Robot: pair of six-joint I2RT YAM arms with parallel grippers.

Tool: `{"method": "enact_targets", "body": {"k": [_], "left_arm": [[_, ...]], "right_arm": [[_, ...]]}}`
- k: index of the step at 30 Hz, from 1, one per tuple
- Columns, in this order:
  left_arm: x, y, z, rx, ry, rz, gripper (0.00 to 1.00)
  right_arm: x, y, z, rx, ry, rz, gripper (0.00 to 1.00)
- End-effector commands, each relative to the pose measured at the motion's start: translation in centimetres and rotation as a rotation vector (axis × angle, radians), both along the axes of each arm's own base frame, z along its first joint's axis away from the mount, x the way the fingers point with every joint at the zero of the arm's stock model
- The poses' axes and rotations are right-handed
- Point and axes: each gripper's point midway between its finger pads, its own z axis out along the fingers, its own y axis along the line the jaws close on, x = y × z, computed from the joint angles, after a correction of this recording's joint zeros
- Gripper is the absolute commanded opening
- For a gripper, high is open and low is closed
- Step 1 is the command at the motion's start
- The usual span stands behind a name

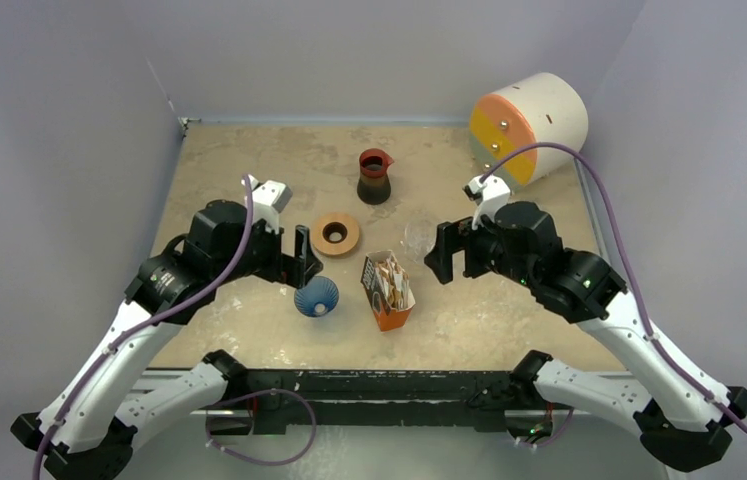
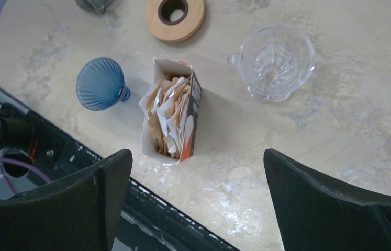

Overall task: Place the coffee filter in the dripper
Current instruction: Pick up the coffee filter holder from the center of the board.

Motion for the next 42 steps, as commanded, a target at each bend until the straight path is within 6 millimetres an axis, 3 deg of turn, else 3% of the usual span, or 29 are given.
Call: {"method": "enact_targets", "body": {"k": [1, 9, 14, 29, 42], "left_arm": [[0.1, 0.6, -0.4, -0.014, -0.028, 0.039, 0.99], [1.0, 2.6, -1.8, 0.015, -0.117, 0.138, 0.99], [1.2, 3.2, -2.1, 0.04, -0.117, 0.165, 0.99], [1.1, 3.6, -2.6, 0.055, -0.108, 0.177, 0.98], [1.3, 3.8, -2.7, 0.071, -0.109, 0.185, 0.98]], "right_arm": [[-1.3, 0.8, -0.8, 0.016, 0.047, 0.072, 0.99], [-2.6, 1.4, -2.4, 0.015, 0.128, 0.105, 0.99], [-2.9, 1.7, -4.6, -0.024, 0.183, 0.069, 0.96], [-1.8, 4.0, -9.4, -0.212, 0.247, -0.023, 0.63], [-2.1, 5.6, -12.9, -0.217, 0.334, -0.015, 0.39]]}}
